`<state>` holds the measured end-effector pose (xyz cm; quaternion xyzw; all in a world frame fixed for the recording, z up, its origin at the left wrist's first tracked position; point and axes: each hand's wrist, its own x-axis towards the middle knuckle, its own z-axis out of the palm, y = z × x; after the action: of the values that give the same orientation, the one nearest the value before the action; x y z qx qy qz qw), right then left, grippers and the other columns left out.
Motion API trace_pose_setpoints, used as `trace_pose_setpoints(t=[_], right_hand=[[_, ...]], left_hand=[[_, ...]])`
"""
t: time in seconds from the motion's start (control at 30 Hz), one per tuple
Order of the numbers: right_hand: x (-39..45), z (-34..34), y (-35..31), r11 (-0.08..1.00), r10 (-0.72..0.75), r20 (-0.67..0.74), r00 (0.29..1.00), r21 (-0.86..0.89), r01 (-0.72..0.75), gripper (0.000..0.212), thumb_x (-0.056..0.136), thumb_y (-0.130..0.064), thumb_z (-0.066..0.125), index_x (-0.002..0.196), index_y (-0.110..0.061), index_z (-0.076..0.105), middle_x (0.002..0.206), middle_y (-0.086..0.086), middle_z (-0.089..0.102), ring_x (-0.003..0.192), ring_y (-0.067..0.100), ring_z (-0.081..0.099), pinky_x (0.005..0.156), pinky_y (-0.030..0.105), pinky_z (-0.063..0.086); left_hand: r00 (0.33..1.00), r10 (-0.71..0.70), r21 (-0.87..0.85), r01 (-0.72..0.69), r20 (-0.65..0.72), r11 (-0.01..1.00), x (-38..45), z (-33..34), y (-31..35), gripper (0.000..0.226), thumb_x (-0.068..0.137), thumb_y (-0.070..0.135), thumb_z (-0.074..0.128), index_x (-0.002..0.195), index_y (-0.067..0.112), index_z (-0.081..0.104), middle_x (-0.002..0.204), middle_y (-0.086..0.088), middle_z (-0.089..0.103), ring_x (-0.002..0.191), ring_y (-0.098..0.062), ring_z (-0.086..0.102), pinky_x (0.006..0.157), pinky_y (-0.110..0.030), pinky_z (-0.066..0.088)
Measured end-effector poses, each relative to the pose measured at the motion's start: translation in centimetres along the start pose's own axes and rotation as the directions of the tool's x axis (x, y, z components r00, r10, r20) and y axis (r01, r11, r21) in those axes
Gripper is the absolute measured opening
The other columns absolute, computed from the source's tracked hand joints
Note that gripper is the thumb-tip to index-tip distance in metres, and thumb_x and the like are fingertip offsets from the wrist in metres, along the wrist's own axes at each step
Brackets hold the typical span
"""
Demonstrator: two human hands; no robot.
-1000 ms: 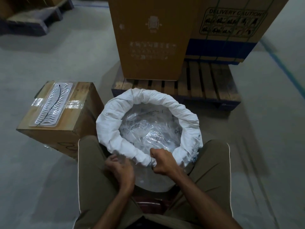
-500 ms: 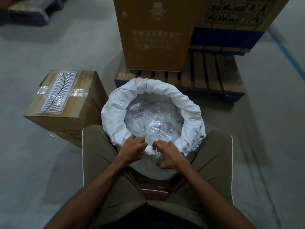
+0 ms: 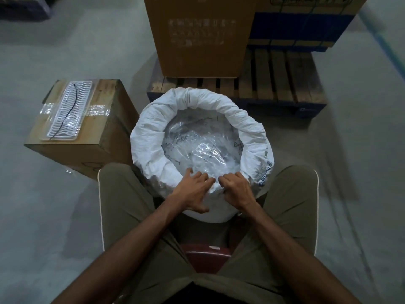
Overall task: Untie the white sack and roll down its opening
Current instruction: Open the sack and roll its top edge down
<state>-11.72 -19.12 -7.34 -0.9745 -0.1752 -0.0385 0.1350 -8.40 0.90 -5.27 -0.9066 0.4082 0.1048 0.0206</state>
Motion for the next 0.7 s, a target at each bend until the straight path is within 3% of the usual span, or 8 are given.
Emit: trace_pose_setpoints(t=[0.13,0.23,0.3,0.37,0.47,0.57,0.63,0.7], right_hand=[[-1.3,-0.1,-0.9,0.993,0.096,-0.142,0.985,0.078,-0.086,0.04,0.054,-0.003,0.064,0.093,-0.012,0.063,0.09,0.007,0.06,0.084,0.028,0.058,0.077,0.032,0.04],[-2.5,-0.7,-2.6,0.918,0.371,-0.246,0.895,0.245,-0.313,0.058,0.06,-0.023,0.054,0.117,-0.014,0.059,0.118,0.007,0.051,0.113,0.024,0.048,0.098,0.034,0.036],[-3.5,-0.8,-3.3,0.773,0.597,-0.286,0.749,0.456,-0.441,0.057,0.064,-0.017,0.055,0.12,-0.013,0.053,0.123,0.009,0.043,0.117,0.023,0.042,0.102,0.036,0.035],[-4.7,-1.0,-3.6,0.588,0.778,-0.243,0.579,0.608,-0.534,0.056,0.072,-0.012,0.069,0.123,-0.01,0.047,0.127,0.012,0.038,0.12,0.025,0.038,0.104,0.038,0.034],[-6.1,-0.6,-3.5,0.128,0.916,0.151,0.372,0.768,-0.628,0.068,0.083,-0.033,0.078,0.134,-0.009,0.04,0.14,0.016,0.041,0.131,0.033,0.042,0.106,0.039,0.038],[-6.6,-1.0,-3.8,-0.306,0.742,0.498,0.448,0.847,-0.435,0.079,0.081,-0.057,0.075,0.141,-0.015,0.046,0.139,0.015,0.057,0.115,0.039,0.063,0.075,0.048,0.061],[-6.3,-0.6,-3.4,-0.313,0.718,0.502,0.482,0.852,-0.42,0.085,0.077,-0.063,0.074,0.143,-0.016,0.048,0.136,0.013,0.06,0.11,0.04,0.065,0.068,0.05,0.062],[-6.0,-1.3,-3.9,-0.276,0.737,0.483,0.473,0.854,-0.442,0.074,0.087,-0.061,0.066,0.142,-0.015,0.047,0.131,0.013,0.062,0.105,0.038,0.067,0.075,0.052,0.062]], left_hand=[[0.989,-0.129,-0.054,0.126,-0.067,0.991,0.8,0.9,2.2,0.05,0.087,0.05,0.054,0.126,0.02,0.054,0.107,-0.005,0.061,0.099,-0.028,0.06,0.084,-0.042,0.037],[0.97,-0.2,-0.164,0.177,-0.14,0.971,-0.1,1.8,3.2,0.041,0.084,0.047,0.058,0.119,0.026,0.062,0.101,0.002,0.062,0.096,-0.025,0.061,0.08,-0.039,0.034],[0.922,-0.326,-0.325,0.249,-0.208,0.912,-1.1,2.0,4.3,0.035,0.077,0.048,0.062,0.107,0.03,0.068,0.094,0.008,0.066,0.092,-0.021,0.063,0.08,-0.037,0.037],[0.825,-0.513,-0.541,0.327,-0.236,0.775,-2.0,1.3,5.6,0.036,0.07,0.049,0.069,0.1,0.03,0.076,0.093,0.009,0.074,0.089,-0.017,0.066,0.083,-0.035,0.043],[0.775,-0.582,-0.612,0.341,-0.247,0.714,-3.2,0.6,7.1,0.035,0.066,0.047,0.073,0.094,0.026,0.079,0.088,0.004,0.076,0.082,-0.02,0.067,0.084,-0.035,0.048],[0.808,-0.52,-0.496,0.344,-0.277,0.798,-4.1,0.9,8.1,0.035,0.073,0.05,0.072,0.099,0.027,0.079,0.082,0.003,0.07,0.079,-0.021,0.064,0.083,-0.036,0.044],[0.825,-0.477,-0.44,0.322,-0.304,0.838,-4.7,1.1,8.4,0.034,0.079,0.05,0.07,0.103,0.027,0.078,0.084,0.0,0.068,0.081,-0.023,0.063,0.083,-0.038,0.044],[0.858,-0.409,-0.4,0.273,-0.31,0.875,-5.5,1.2,8.8,0.031,0.084,0.046,0.068,0.102,0.023,0.076,0.085,-0.004,0.065,0.082,-0.025,0.062,0.085,-0.042,0.047]])
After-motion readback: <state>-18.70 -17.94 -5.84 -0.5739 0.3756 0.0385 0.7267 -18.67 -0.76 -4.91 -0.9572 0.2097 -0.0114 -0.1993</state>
